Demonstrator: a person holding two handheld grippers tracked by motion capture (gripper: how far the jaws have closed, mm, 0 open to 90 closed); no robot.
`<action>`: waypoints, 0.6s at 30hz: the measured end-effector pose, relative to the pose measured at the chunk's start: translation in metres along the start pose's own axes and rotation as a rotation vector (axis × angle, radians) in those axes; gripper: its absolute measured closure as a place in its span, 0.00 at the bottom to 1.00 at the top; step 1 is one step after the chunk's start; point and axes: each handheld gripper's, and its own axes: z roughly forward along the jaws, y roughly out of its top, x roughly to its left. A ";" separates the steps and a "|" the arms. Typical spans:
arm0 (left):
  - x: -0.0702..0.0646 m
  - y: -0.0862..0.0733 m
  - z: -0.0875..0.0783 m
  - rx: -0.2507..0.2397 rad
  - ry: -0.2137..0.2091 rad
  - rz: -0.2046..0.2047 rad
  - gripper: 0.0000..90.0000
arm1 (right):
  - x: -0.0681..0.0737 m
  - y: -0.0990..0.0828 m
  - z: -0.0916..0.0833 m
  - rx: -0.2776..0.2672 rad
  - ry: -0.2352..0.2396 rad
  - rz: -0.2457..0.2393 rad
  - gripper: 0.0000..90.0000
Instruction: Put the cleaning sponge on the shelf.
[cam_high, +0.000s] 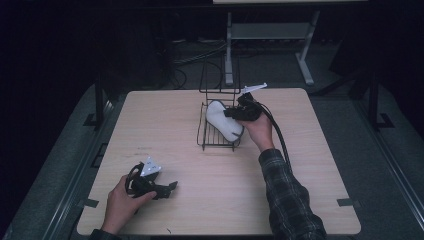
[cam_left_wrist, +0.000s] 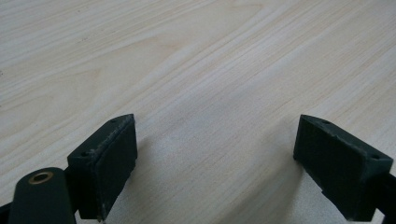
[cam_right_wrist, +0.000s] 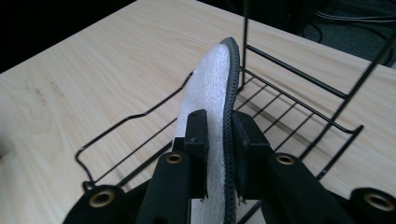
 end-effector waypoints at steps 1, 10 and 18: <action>0.000 0.000 0.000 0.000 0.000 -0.001 0.14 | -0.001 -0.001 0.001 -0.001 -0.002 0.003 0.84; 0.000 0.000 0.000 0.000 0.000 -0.002 0.14 | -0.011 -0.005 0.007 0.016 -0.051 0.026 0.80; 0.000 0.000 0.000 0.001 0.000 -0.004 0.14 | -0.014 -0.009 0.013 0.030 -0.070 0.033 0.77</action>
